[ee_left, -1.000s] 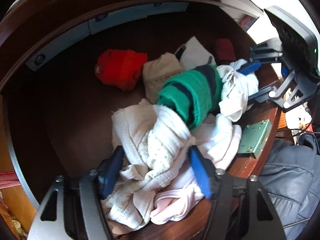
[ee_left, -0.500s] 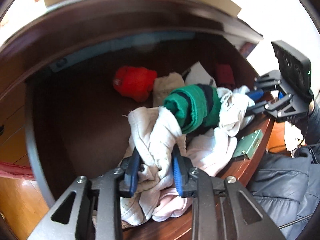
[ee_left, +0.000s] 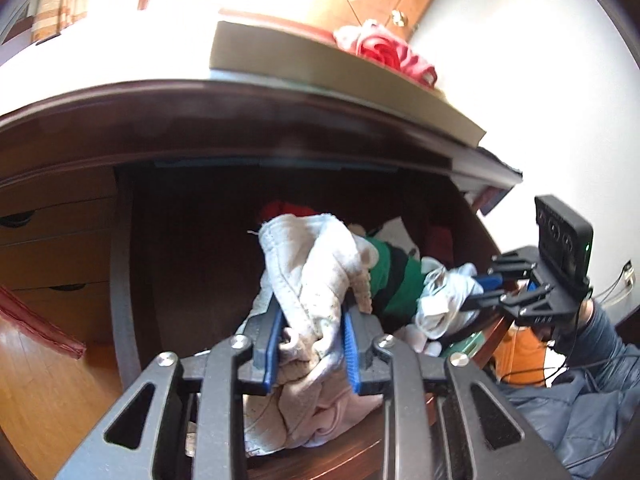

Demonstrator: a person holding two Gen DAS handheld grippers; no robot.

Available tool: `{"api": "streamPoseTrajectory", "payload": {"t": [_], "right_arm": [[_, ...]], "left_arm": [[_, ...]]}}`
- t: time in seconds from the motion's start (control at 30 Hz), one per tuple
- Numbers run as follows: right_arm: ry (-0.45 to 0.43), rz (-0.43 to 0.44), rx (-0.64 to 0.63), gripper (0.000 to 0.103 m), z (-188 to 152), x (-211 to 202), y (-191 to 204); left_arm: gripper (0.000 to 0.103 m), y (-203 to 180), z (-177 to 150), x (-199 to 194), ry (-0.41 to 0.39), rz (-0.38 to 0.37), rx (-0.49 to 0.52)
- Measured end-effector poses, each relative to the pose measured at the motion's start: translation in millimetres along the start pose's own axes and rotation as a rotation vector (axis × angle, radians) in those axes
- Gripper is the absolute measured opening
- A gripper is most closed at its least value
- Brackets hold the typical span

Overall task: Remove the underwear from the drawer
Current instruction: 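Lift both held white garments out of the drawer above the table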

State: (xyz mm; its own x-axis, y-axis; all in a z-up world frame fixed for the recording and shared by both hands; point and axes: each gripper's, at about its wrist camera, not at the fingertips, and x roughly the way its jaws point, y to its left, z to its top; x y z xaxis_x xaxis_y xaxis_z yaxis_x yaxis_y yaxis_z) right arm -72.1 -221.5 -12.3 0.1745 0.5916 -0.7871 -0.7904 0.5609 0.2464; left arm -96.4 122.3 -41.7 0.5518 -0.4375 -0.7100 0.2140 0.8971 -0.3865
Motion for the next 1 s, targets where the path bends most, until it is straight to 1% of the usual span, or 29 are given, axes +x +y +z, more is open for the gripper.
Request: {"api": "streamPoseTrajectory", "payload": {"t": [0.1, 0.2, 0.37, 0.63, 0.9, 1.0], "right_arm": [[-0.035, -0.007, 0.005, 0.019, -3.4, -9.7, 1.6], [-0.062, -0.001, 0.023, 0.019, -7.1, -16.3, 3.5], [-0.119, 0.005, 0.060, 0.019, -14.2, -29.0, 0.9], [-0.178, 0.020, 0.104, 0.019, -29.3, -51.5, -10.7], [-0.225, 0.037, 0.131, 0.019, -35.0, -56.9, -17.8], [-0.243, 0.038, 0.138, 0.019, -36.1, -58.6, -18.1]], "left_arm": [[0.022, -1.7, -0.5, -3.6, -0.042, -0.003, -0.011], [0.022, -6.9, -0.6, -4.2, -0.078, 0.012, -0.010], [0.022, -4.6, -3.7, -14.0, -0.130, 0.022, -0.026], [0.022, -9.9, -3.0, -20.1, -0.169, 0.019, -0.023], [0.022, -17.9, -3.6, -18.4, -0.201, 0.016, -0.026], [0.022, -19.6, -6.1, -21.2, -0.221, 0.038, -0.016]]}}
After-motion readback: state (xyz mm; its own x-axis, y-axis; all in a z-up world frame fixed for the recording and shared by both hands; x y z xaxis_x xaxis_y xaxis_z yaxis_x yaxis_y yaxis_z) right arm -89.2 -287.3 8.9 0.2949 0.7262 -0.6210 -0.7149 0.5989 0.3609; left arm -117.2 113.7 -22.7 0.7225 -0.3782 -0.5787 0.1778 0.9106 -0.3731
